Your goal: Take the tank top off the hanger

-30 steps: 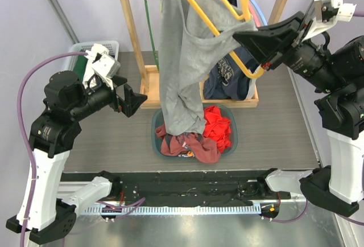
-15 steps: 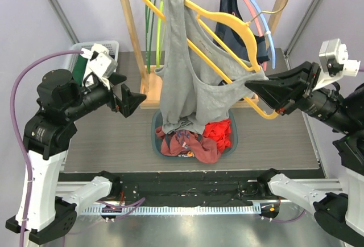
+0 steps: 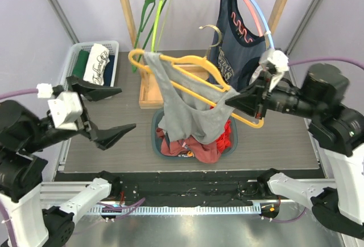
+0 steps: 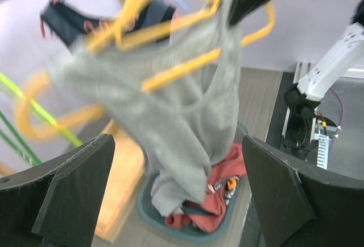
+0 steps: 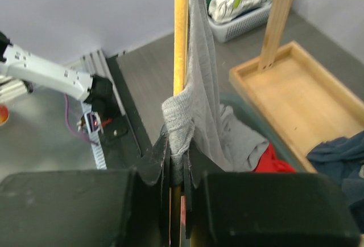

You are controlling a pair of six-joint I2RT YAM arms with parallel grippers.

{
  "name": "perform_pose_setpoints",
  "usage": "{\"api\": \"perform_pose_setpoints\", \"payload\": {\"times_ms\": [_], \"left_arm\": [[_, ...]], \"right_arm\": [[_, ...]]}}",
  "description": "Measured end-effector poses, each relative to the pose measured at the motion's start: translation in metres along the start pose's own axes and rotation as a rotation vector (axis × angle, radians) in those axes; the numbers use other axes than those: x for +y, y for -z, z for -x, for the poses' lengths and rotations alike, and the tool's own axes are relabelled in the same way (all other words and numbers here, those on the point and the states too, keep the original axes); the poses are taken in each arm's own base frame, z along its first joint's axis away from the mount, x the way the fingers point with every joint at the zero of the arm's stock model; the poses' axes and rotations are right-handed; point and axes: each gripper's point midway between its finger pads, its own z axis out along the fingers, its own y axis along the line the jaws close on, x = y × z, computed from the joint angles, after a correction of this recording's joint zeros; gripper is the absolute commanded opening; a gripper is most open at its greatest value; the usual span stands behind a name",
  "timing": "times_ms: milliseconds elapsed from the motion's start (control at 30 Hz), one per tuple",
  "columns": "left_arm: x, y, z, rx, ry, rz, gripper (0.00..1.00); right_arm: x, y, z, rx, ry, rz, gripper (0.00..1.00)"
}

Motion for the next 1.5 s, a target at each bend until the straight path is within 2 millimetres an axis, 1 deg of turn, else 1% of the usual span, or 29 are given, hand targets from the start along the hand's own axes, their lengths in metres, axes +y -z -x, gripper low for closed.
{"api": "perform_pose_setpoints", "payload": {"times_ms": [67,100,167,233,300,367,567,667,700,767,933,1000,1067,1200,1333,1433,1500], "left_arm": [[-0.009,0.005,0.017,-0.048,-0.041,-0.027,1.00],[-0.011,0.006,0.022,-0.062,-0.054,-0.038,1.00],[-0.012,0.004,0.024,-0.068,-0.059,-0.059,1.00],[-0.009,-0.003,0.020,-0.056,-0.049,-0.082,1.00],[-0.003,-0.015,0.015,-0.036,-0.035,-0.111,1.00],[0.006,-0.030,0.006,-0.009,-0.006,-0.142,0.99],[0.029,-0.070,-0.026,0.081,0.093,-0.235,0.96],[0.033,-0.084,-0.041,0.130,0.160,-0.289,0.93],[0.032,-0.086,-0.043,0.142,0.183,-0.309,0.92],[0.029,-0.087,-0.042,0.152,0.209,-0.348,0.88],[0.009,-0.076,-0.033,0.150,0.252,-0.440,0.81],[-0.001,-0.071,-0.031,0.152,0.284,-0.484,0.80],[-0.006,-0.069,-0.032,0.160,0.306,-0.505,0.79],[-0.015,-0.067,-0.037,0.181,0.350,-0.542,0.79],[-0.018,-0.068,-0.049,0.201,0.358,-0.545,0.78],[-0.021,-0.070,-0.060,0.230,0.360,-0.537,0.77],[-0.018,-0.072,-0.064,0.244,0.342,-0.511,0.76]], "right_arm": [[-0.001,-0.008,-0.015,0.059,-0.010,0.034,0.01],[-0.002,-0.012,-0.021,0.084,-0.014,0.048,0.01],[-0.005,-0.020,-0.035,0.134,-0.031,0.071,0.01],[-0.006,-0.025,-0.048,0.173,-0.045,0.093,0.01],[-0.003,-0.025,-0.056,0.196,-0.051,0.120,0.01],[0.002,-0.024,-0.059,0.202,-0.048,0.147,0.01],[0.015,-0.016,-0.058,0.188,-0.001,0.205,0.01],[0.020,-0.013,-0.059,0.184,0.026,0.220,0.01],[0.021,-0.012,-0.060,0.184,0.033,0.224,0.01],[0.024,-0.011,-0.062,0.190,0.042,0.234,0.01],[0.026,-0.012,-0.068,0.214,0.058,0.246,0.01],[0.025,-0.016,-0.070,0.229,0.061,0.251,0.01],[0.023,-0.020,-0.071,0.242,0.060,0.253,0.01],[0.019,-0.027,-0.070,0.257,0.060,0.250,0.01],[0.021,-0.024,-0.074,0.282,0.053,0.252,0.01],[0.022,-0.024,-0.071,0.272,0.063,0.255,0.01],[0.023,-0.024,-0.068,0.264,0.071,0.259,0.01]]}}
